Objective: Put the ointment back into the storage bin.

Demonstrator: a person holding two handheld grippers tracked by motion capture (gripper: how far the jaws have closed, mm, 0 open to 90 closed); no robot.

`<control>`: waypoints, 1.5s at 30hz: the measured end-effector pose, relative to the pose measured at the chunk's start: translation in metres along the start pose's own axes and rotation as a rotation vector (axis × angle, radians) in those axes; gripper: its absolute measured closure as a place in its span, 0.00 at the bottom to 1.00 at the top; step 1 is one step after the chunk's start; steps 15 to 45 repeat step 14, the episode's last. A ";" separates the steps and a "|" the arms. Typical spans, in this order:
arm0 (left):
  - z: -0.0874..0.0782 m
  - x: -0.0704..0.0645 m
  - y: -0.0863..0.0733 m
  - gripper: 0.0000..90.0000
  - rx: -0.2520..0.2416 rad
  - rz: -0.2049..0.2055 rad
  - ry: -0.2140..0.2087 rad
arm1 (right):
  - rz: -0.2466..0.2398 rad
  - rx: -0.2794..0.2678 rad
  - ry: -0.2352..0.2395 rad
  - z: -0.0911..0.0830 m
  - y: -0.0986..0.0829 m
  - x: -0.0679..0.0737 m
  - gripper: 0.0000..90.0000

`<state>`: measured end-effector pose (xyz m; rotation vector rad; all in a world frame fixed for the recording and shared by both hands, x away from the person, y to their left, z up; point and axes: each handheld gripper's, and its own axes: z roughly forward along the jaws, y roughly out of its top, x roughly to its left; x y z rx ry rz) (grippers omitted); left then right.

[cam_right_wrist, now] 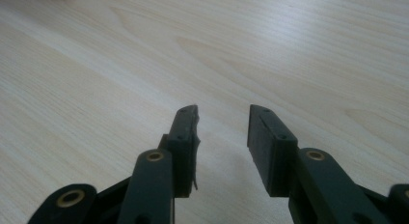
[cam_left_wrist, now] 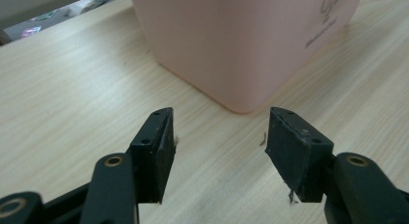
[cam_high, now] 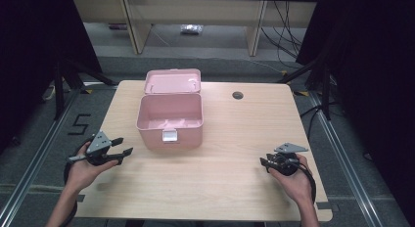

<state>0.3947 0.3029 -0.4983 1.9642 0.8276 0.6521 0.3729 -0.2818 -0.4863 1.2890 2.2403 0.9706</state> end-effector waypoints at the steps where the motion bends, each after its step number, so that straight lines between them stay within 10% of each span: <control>1: 0.001 -0.002 -0.004 0.47 -0.007 -0.024 0.008 | 0.006 0.003 0.000 0.000 0.000 0.000 0.72; 14: 0.003 -0.011 -0.026 0.41 -0.076 -0.151 0.070 | 0.018 0.000 0.001 0.002 0.001 0.004 0.68; 45: 0.003 -0.011 -0.026 0.41 -0.076 -0.151 0.070 | 0.018 0.000 0.001 0.002 0.001 0.004 0.68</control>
